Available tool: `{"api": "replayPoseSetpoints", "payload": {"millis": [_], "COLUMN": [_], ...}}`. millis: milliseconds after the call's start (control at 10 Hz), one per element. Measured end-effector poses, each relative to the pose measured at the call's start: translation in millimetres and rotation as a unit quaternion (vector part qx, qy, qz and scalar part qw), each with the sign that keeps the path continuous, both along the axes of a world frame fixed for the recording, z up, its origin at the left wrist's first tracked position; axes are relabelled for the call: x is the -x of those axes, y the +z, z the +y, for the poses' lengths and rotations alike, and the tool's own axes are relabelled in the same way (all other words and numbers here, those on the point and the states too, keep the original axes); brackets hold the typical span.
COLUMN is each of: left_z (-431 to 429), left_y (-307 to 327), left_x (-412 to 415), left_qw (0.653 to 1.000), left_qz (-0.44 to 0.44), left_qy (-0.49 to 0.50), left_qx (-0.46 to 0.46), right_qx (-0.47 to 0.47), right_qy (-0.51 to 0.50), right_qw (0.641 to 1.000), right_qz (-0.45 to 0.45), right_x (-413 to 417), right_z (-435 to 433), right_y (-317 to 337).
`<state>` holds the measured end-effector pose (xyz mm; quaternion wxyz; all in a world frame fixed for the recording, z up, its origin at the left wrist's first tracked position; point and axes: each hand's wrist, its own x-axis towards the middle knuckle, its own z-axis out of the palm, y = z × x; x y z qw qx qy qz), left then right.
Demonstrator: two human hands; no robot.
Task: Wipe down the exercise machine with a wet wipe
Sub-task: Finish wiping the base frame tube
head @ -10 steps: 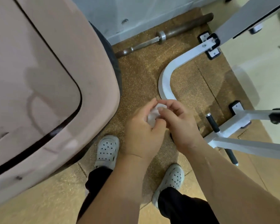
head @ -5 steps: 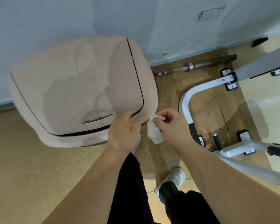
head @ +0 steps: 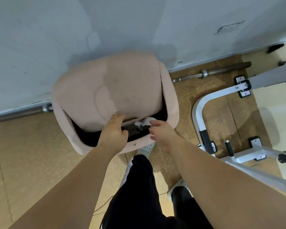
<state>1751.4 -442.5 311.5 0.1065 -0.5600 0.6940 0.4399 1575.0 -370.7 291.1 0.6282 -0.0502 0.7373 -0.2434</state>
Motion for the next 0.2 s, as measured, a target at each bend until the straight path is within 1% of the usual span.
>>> {"api": "replayPoseSetpoints", "payload": {"millis": [100,200], "left_z": [-11,-15], "left_y": [13,30], "left_x": [-6,-6], "left_qw": [1.000,1.000], "left_qz": [-0.003,0.000], "left_qy": [-0.007,0.000], "left_qx": [-0.023,-0.030], "right_qx": [0.008,0.020], "right_qy": [0.007,0.062], "right_qw": [1.000,0.997], "right_qz": [0.020,0.050], "right_x": [2,10], "right_z": [-1,3], "right_y": [22,51]}}
